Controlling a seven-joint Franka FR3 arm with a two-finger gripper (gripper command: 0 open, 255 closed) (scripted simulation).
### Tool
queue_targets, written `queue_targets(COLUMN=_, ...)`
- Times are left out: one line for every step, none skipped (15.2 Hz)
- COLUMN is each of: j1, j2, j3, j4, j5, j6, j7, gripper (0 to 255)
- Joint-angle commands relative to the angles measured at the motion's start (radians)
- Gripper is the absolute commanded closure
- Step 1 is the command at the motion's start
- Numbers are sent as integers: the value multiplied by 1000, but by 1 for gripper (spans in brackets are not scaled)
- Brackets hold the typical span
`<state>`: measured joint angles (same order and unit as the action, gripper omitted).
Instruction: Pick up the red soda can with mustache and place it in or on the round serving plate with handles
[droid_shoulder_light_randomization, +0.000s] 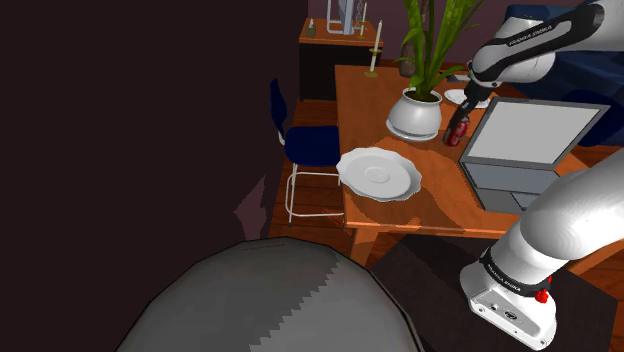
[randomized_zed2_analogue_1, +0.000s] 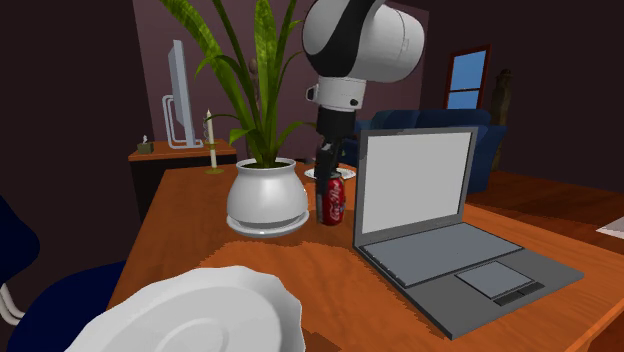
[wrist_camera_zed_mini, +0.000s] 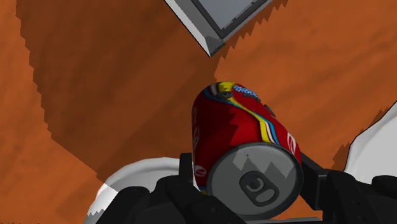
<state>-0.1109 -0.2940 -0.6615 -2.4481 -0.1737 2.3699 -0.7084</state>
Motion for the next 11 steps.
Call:
queue_targets(j1=-4, j2=-17, j3=10, j4=15, j5=-8, j6=-31, j7=9, gripper=255)
queue_targets(j1=-5, j2=-25, j3=14, j4=23, j5=-11, j6=-46, j7=13, gripper=255)
queue_targets(j1=-7, j2=-33, j3=19, j4=31, j5=-13, j6=-61, j7=15, gripper=255)
queue_targets(j1=-8, j2=-40, j3=23, j4=39, j5=-16, j6=-76, j7=18, gripper=255)
queue_targets(j1=-9, j2=-45, j3=26, j4=46, j5=-18, j6=-88, j7=20, gripper=255)
queue_targets(j1=-8, j2=-64, j3=50, j4=29, j5=-27, j6=-91, j7=53, gripper=255)
queue_targets(j1=-7, j2=-80, j3=75, j4=14, j5=-35, j6=-94, j7=85, gripper=255)
queue_targets(j1=-4, j2=-96, j3=99, j4=0, j5=-41, j6=-97, j7=116, gripper=255)
queue_targets(j1=-1, j2=-110, j3=122, j4=-14, j5=-46, j6=-101, j7=147, gripper=255)
queue_targets(j1=3, j2=-123, j3=146, j4=-26, j5=-48, j6=-104, j7=176, gripper=255)
queue_targets(j1=7, j2=-135, j3=169, j4=-37, j5=-50, j6=-108, j7=206, gripper=255)
